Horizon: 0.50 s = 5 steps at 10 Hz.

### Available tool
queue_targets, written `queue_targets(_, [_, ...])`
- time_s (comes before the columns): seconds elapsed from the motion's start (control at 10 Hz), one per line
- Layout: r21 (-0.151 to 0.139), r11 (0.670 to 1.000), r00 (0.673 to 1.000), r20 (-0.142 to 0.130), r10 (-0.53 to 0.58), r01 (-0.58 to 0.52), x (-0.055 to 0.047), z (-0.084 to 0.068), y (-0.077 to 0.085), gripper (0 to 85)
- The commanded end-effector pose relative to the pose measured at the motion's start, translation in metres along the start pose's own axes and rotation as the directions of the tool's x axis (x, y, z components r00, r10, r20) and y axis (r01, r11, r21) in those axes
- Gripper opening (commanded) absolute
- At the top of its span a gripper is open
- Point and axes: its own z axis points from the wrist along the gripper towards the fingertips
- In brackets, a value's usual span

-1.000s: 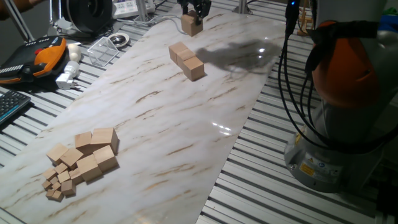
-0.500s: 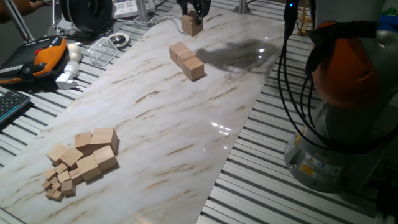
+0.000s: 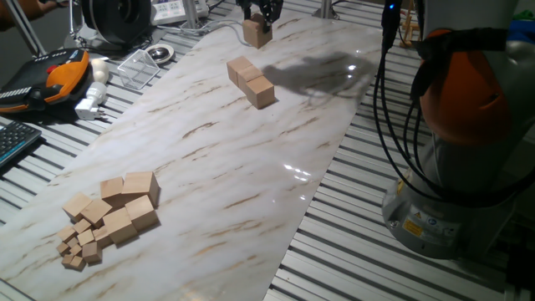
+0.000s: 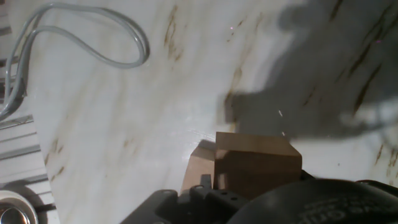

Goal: Stack the blocks into a cross shape

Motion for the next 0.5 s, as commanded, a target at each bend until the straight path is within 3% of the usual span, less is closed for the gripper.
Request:
queue_targets(0.0, [0.005,1.000,1.000,0.001,0.004,-0.004,0.0006,-0.0010,0.0004,0.0])
queue_targets(0.2, [0.017,1.000,1.000,-0.010,-0.006,0.007,0.0027,-0.0030,0.0017,0.0])
queue_targets(0.4, [0.014,0.999,0.999,0.023,0.031,-0.032,0.0061,-0.0054,0.0034,0.0])
